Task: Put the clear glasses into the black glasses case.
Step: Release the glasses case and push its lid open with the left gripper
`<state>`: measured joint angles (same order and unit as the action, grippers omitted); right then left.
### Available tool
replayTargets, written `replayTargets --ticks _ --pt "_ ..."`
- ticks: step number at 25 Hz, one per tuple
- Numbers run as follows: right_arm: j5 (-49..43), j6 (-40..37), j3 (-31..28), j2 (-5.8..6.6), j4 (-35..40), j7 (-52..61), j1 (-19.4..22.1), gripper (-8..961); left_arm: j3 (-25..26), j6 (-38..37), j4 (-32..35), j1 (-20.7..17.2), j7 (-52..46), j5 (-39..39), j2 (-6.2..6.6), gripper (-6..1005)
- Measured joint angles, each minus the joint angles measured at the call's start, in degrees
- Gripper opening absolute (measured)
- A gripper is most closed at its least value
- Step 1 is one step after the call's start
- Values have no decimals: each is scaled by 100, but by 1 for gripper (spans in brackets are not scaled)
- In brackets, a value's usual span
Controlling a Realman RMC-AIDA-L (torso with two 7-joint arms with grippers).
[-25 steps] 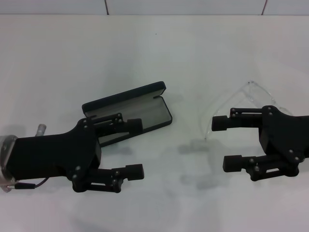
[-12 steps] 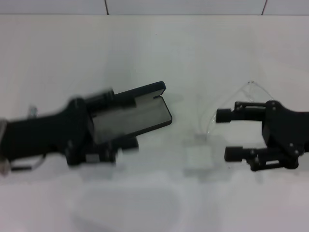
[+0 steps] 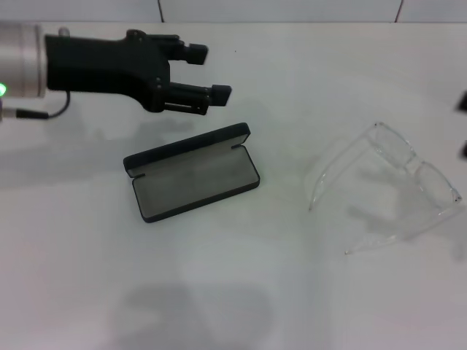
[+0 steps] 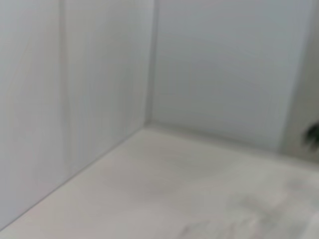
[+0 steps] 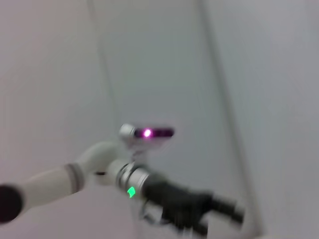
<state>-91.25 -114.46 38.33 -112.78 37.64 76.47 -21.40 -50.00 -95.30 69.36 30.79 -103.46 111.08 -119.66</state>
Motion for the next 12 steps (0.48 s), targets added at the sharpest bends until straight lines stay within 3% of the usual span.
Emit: replayTargets --ticks 6,12 --pt "10 -484 -1530 97 21 -1 346 759 -1285 649 1548 195 -1575 2002 8 835" --pt "12 -580 -2072 74 17 -40 465 758 -2626 688 2308 157 -2635 2934 6 833"
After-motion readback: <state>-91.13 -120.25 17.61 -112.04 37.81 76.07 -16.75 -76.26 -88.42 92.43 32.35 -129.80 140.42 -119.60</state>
